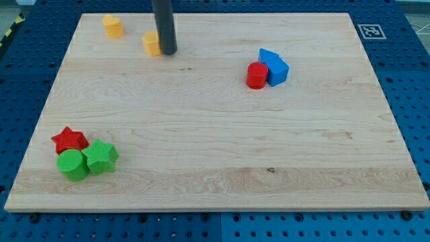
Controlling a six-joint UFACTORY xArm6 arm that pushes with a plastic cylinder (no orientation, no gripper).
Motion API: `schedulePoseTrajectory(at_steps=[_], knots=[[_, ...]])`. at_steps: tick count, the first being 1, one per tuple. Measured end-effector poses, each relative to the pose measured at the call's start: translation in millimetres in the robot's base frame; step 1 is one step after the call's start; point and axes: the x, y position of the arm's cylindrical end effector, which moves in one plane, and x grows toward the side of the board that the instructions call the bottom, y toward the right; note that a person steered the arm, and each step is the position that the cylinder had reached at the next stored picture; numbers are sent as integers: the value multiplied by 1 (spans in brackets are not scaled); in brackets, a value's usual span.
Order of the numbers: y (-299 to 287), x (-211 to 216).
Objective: Slide the red circle towards up and left
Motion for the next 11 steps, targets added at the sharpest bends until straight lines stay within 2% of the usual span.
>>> schedulePoseTrajectory(at_steps=[4, 5, 8, 10, 11], knots=[[-25, 0], [-6, 6], [96, 78], [213, 127], [272, 122]])
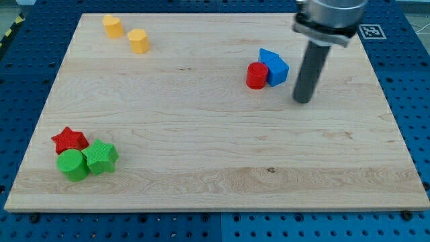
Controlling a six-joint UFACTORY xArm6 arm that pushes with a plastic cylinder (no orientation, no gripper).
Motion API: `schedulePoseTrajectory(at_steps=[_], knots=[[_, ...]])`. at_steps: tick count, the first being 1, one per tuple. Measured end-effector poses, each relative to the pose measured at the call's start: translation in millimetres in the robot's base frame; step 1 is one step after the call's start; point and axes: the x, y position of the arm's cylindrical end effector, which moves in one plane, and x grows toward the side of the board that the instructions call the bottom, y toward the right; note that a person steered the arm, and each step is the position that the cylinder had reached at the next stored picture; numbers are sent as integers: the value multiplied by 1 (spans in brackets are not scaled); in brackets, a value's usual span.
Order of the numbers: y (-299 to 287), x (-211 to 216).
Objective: Slide the red circle towards up and left
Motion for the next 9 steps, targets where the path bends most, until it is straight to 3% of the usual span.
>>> schedulePoseTrajectory(at_steps=[2, 4, 7, 9], knots=[[-17, -25], [-89, -29], [-104, -89], [-136, -78]])
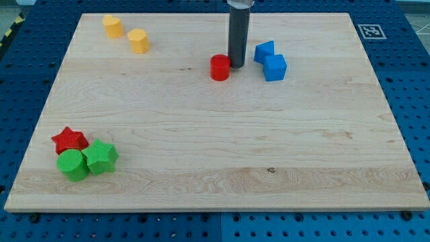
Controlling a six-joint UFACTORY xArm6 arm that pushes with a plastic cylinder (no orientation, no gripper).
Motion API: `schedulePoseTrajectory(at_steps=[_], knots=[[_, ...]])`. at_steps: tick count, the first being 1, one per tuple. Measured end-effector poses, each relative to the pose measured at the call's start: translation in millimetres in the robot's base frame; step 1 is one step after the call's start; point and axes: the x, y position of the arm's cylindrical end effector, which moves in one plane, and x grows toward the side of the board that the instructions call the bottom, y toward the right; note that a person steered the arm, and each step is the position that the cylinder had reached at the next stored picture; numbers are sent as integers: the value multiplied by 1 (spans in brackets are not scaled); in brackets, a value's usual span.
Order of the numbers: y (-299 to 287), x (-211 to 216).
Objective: Slide the red circle towards up and left
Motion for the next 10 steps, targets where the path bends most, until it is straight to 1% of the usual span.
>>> schedulePoseTrajectory(at_steps=[1, 2, 4, 6, 7, 8, 9, 10], knots=[[-8, 20], [25, 31], [8, 34], [-60, 34], [-79, 35], [-75, 48], [-87, 75], [-130, 73]])
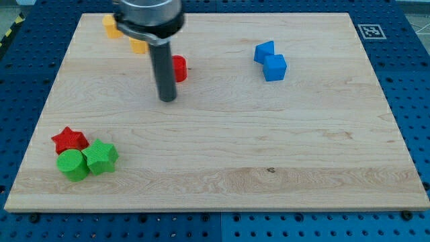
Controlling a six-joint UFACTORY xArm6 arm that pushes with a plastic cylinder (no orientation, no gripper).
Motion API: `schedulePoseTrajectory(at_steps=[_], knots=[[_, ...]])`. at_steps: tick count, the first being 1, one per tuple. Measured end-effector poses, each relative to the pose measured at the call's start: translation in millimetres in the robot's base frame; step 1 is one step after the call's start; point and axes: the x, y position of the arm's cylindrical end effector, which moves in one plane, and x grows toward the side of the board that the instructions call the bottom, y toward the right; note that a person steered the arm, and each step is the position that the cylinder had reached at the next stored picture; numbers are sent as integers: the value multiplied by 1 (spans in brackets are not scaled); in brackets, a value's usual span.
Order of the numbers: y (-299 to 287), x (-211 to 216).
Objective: Slide the red circle towards up and left
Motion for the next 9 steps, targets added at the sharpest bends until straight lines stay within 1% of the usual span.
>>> schedulePoseTrajectory(at_steps=[2, 3, 4, 5, 6, 7, 9], knots=[[10, -48], [19, -56], [41, -45], [87, -45], [103, -72], [95, -84], [44, -83]])
